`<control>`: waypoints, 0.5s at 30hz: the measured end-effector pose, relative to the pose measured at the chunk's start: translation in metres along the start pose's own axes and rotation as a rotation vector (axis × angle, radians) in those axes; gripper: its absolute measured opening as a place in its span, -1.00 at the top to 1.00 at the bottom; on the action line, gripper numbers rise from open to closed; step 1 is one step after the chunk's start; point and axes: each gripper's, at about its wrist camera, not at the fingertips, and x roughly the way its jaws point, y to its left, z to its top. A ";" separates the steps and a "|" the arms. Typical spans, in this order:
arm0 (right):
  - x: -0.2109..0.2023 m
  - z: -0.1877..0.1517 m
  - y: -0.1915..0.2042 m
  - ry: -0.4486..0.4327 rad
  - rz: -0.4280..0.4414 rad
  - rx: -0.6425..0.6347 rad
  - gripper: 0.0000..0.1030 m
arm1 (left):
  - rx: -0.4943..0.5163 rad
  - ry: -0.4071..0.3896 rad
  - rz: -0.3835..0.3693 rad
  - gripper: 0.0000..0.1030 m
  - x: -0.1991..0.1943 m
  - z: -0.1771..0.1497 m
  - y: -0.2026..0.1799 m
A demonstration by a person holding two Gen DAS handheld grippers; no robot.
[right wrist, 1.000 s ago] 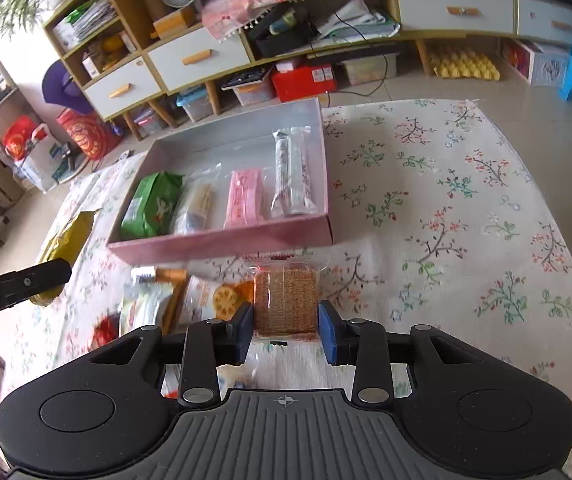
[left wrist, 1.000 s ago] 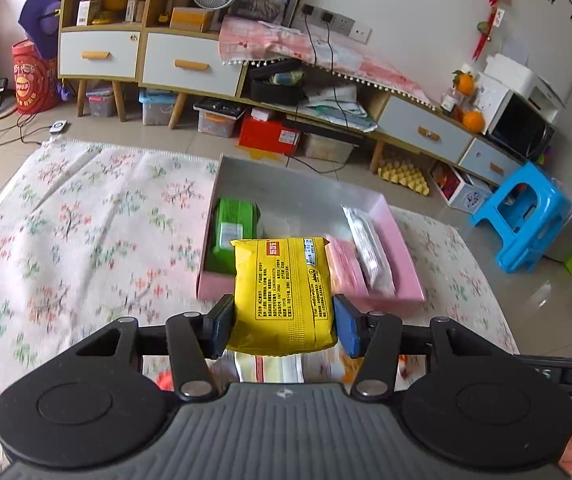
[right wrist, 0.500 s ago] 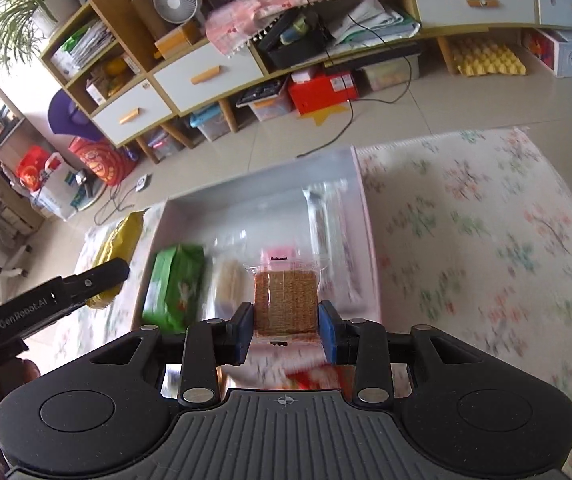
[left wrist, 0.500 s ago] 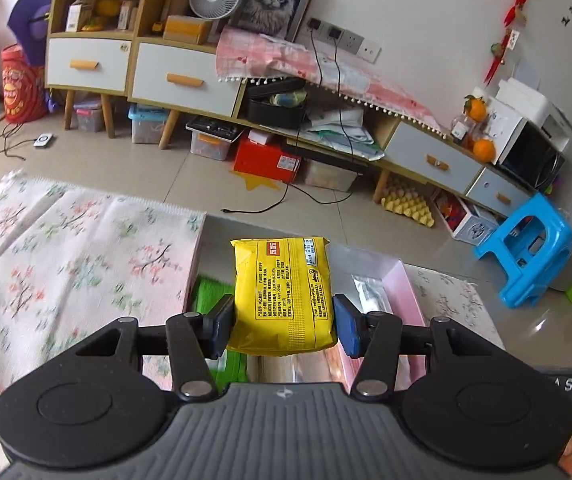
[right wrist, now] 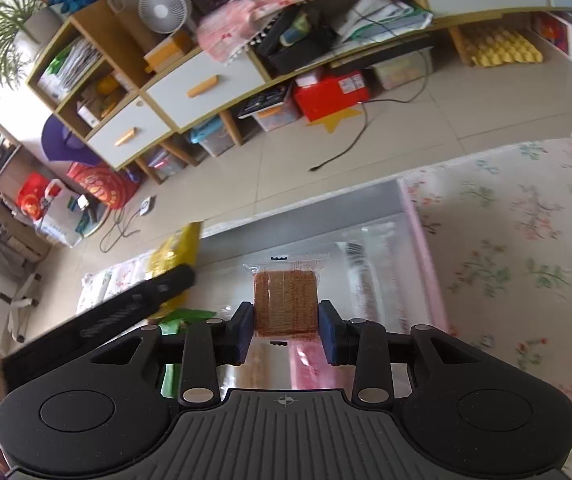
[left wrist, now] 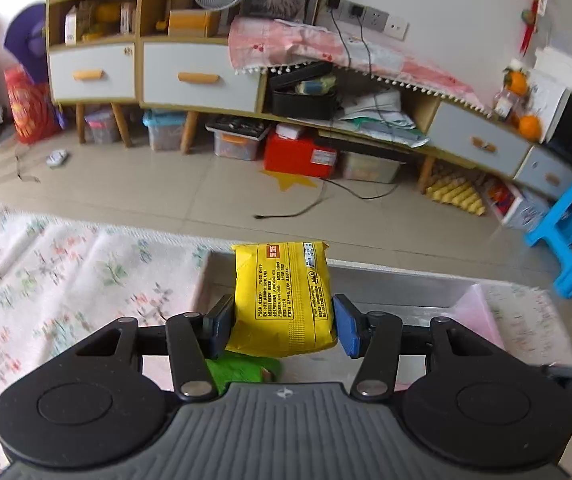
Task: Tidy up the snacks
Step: 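Place yellow pack and wafer pack into the pink box, opening both tools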
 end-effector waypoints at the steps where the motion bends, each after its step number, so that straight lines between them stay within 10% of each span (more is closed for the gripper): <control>1: 0.001 0.001 0.004 -0.016 0.004 -0.006 0.35 | 0.002 -0.003 0.016 0.03 0.001 -0.001 0.001; 3: 0.001 0.001 0.010 -0.089 0.012 -0.030 0.32 | -0.008 0.012 0.047 -0.01 0.003 -0.002 0.003; 6: 0.007 -0.003 0.011 -0.112 -0.064 -0.065 -0.37 | -0.022 0.033 0.041 -0.07 -0.003 0.001 0.011; 15: -0.032 0.007 -0.011 -0.139 -0.008 0.049 -0.36 | -0.145 -0.009 -0.043 -0.29 -0.060 0.013 0.035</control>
